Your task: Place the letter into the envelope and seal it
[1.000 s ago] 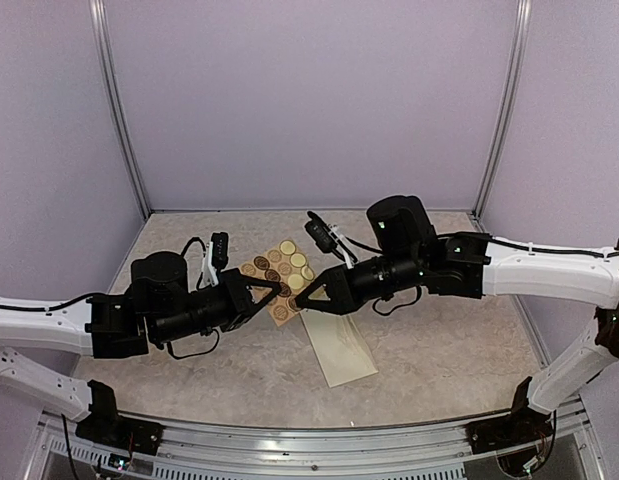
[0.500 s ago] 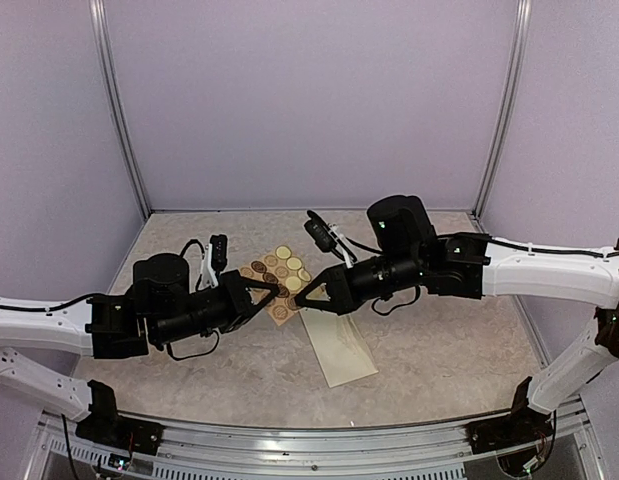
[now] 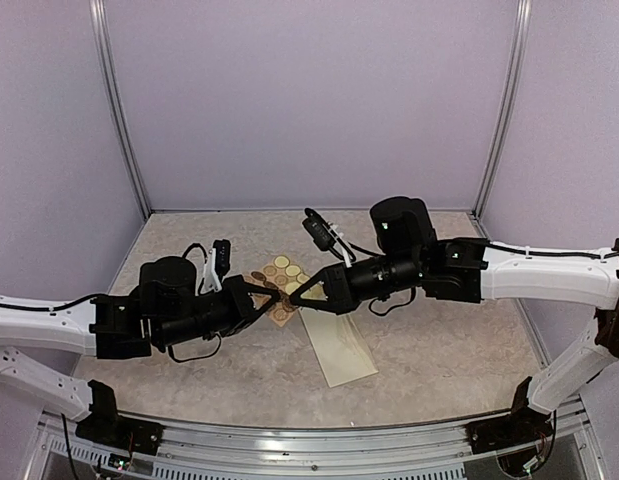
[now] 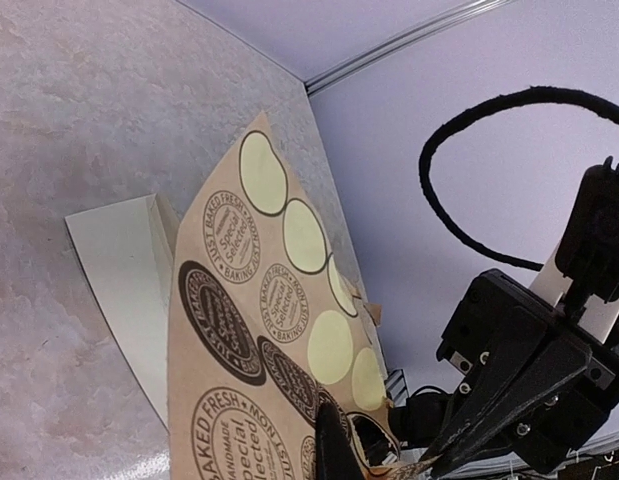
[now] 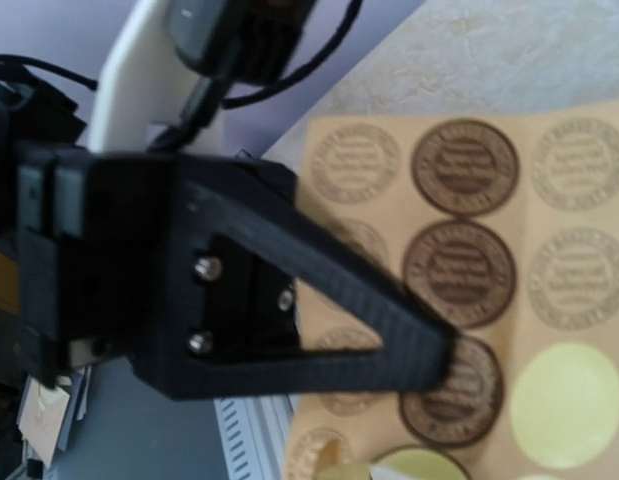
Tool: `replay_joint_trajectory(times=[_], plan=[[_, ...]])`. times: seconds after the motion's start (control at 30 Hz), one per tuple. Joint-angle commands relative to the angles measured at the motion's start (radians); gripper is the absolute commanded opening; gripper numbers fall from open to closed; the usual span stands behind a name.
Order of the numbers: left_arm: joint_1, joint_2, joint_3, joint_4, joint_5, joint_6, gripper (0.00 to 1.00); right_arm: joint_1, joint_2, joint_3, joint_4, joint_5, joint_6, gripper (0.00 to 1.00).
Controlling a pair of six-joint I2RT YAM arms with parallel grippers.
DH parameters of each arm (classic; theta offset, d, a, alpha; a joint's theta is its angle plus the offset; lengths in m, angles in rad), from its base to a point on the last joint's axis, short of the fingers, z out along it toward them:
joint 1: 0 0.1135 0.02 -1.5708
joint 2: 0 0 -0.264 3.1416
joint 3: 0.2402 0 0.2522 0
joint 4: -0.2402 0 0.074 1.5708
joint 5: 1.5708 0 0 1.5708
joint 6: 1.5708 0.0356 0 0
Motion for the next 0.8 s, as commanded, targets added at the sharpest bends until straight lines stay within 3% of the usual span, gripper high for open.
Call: replay_joint_trajectory(times=[0.0,0.27,0.43,0.53,0.77], plan=[[0.0,0.016,0.009,-0.033,-0.013,0.011,0.0,0.006,-0.029,-0.011,0.059,-0.03,0.012,0.0],[0.0,0.021,0.012,-0.029,-0.011,0.017,0.0,0.005,-0.022,-0.012,0.053,-0.022,0.017,0.0],[0.0,0.002,-0.016,0.018,0.003,0.022,0.0,0.005,-0.027,0.004,-0.041,0.067,-0.011,0.01],[0.001,-0.015,-0.024,0.025,0.004,0.019,0.0,0.004,-0.014,0.027,-0.121,0.117,-0.031,0.19],[0.001,-0.026,-0.012,0.002,-0.004,0.007,0.0,0.014,0.012,0.054,-0.178,0.146,-0.052,0.42]])
